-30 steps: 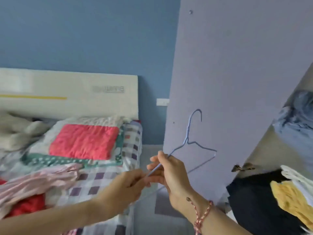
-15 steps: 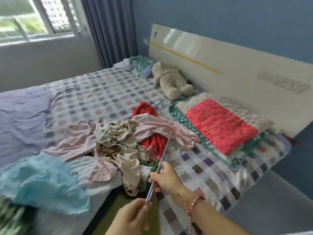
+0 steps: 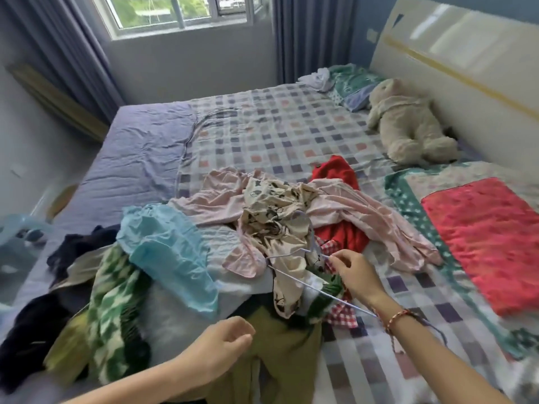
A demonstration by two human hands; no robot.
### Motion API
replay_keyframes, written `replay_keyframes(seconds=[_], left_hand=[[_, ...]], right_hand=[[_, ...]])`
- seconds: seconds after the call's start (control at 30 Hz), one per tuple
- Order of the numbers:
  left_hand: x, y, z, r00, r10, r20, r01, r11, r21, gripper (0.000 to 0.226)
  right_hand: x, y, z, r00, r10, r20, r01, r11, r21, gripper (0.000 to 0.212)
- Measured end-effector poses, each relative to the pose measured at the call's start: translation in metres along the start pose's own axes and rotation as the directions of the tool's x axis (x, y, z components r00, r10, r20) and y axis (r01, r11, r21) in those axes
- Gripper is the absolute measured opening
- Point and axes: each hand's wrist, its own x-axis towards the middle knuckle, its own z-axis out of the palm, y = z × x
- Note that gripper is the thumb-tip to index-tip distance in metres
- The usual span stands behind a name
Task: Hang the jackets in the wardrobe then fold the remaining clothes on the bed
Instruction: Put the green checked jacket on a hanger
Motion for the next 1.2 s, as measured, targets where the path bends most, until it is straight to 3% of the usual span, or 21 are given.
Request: replay_keyframes(seconds=[0.1,0.17,0.37,0.5,0.57,0.67,0.83,0.9,0.97,1.03,1.13,1.2], left_hand=[[0.017,-0.019,-0.025,1.000,-0.023,-0.001,0.023,0.997,0.073,0.013],[0.037,-0.036,-0.042,0.997,-0.074,-0.024,0.077,0.990,0.121,0.025],[0.094,-0.120,-0.117,0.928,-0.270,-0.256,0.293,0.954,0.059,0.039],[0.115,-0.182,-0.149,0.845,-0.396,-0.359,0.430,0.903,0.016,0.038],[0.116,-0.201,-0.152,0.785,-0.488,-0.381,0.537,0.843,0.026,0.047],[0.120,-0.244,-0.157,0.671,-0.660,-0.338,0.689,0.724,-0.044,0.061],[0.118,-0.280,-0.156,0.723,-0.663,-0.195,0.662,0.745,-0.080,0.044],[0.116,-0.283,-0.151,0.762,-0.624,-0.175,0.614,0.781,-0.111,0.056],[0.113,-0.282,-0.143,0.752,-0.630,-0.195,0.630,0.774,-0.069,0.071],[0.109,-0.280,-0.139,0.727,-0.658,-0.197,0.676,0.735,0.041,0.059],[0.103,-0.275,-0.153,0.707,-0.661,-0.253,0.687,0.727,0.019,0.004],[0.096,-0.272,-0.172,0.677,-0.650,-0.345,0.664,0.742,-0.096,0.011]], right_hand=[[0.008,-0.020,0.006,0.995,-0.099,0.031,0.102,0.985,-0.137,0.018],[0.008,-0.039,0.006,0.989,-0.146,0.030,0.149,0.980,-0.134,0.017],[0.042,-0.121,0.030,0.974,-0.227,0.018,0.215,0.944,0.249,0.017],[0.087,-0.144,0.083,0.979,-0.100,0.179,0.015,0.905,0.426,0.022],[0.107,-0.140,0.116,0.964,-0.009,0.266,-0.098,0.918,0.385,0.025],[0.138,-0.141,0.178,0.921,0.101,0.377,-0.183,0.965,0.188,0.021],[0.154,-0.158,0.232,0.872,0.085,0.482,-0.170,0.976,0.136,0.034],[0.159,-0.169,0.244,0.860,0.060,0.507,-0.138,0.983,0.119,0.027],[0.163,-0.180,0.252,0.857,0.032,0.514,-0.105,0.988,0.113,0.018],[0.163,-0.190,0.258,0.864,-0.004,0.504,-0.048,0.995,0.090,0.016],[0.158,-0.200,0.261,0.880,-0.085,0.467,0.082,0.996,0.027,0.022],[0.151,-0.207,0.256,0.882,-0.143,0.450,0.143,0.989,0.034,0.022]])
